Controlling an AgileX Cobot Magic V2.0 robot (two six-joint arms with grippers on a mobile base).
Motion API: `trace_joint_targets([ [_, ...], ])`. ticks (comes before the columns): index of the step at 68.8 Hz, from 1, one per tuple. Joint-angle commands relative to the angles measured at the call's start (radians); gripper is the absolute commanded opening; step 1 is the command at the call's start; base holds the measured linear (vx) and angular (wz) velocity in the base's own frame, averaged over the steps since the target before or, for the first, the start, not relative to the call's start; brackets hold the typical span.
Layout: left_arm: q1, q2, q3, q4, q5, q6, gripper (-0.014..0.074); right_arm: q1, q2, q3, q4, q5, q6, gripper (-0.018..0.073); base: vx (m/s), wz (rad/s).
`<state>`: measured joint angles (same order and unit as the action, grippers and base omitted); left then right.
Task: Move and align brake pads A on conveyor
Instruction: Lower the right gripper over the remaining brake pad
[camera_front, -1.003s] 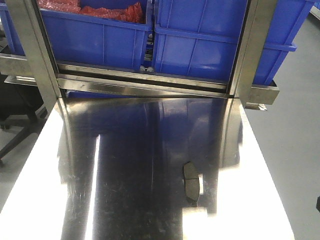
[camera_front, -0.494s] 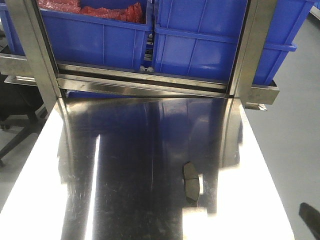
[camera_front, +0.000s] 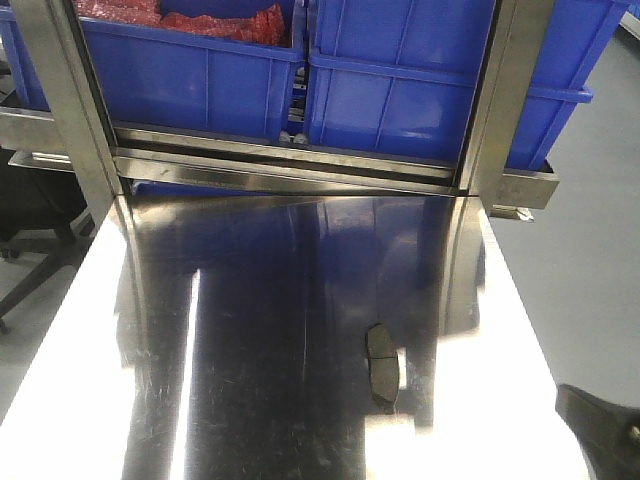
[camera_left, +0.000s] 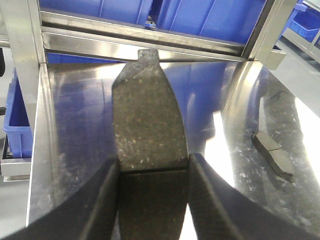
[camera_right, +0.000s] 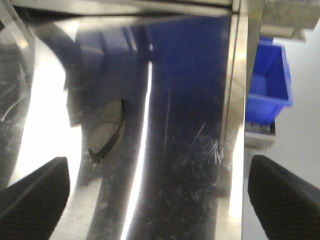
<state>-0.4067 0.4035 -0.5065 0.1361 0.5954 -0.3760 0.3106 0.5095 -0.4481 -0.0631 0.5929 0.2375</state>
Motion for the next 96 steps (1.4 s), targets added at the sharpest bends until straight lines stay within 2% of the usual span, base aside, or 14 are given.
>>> trace_joint_targets([
  [1, -0.004, 0.003, -0.030, 0.005, -0.086, -0.001, 0.0146, 0.000, 0.148, -0.098, -0.006, -0.021, 0.009, 0.0682, 0.00, 0.00],
  [14, -0.004, 0.003, -0.030, 0.005, -0.086, -0.001, 0.0146, 0.000, 0.493, -0.265, -0.006, 0.038, -0.069, 0.0668, 0.00, 0.00],
  [27, -0.004, 0.003, -0.030, 0.005, -0.086, -0.001, 0.0146, 0.005, 0.755, -0.413, 0.043, 0.054, -0.069, 0.0650, 0.00, 0.00],
  [36, -0.004, 0.003, -0.030, 0.005, -0.085, -0.001, 0.0146, 0.079, 0.897, -0.498, 0.037, 0.069, -0.042, 0.0619, 0.00, 0.00],
  [47, -0.004, 0.003, -0.030, 0.005, -0.086, -0.001, 0.0146, 0.168, 1.045, -0.600, 0.016, 0.103, 0.079, 0.0614, 0.00, 0.00],
  [67, -0.004, 0.003, -0.030, 0.005, -0.086, -0.001, 0.0146, 0.178, 1.226, -0.727, 0.021, 0.149, 0.100, 0.0594, 0.00, 0.00],
  [96, -0.004, 0.003, -0.030, 0.005, -0.085, -0.001, 0.0146, 0.178, 1.302, -0.740, 0.023, 0.127, 0.089, 0.0595, 0.00, 0.00],
])
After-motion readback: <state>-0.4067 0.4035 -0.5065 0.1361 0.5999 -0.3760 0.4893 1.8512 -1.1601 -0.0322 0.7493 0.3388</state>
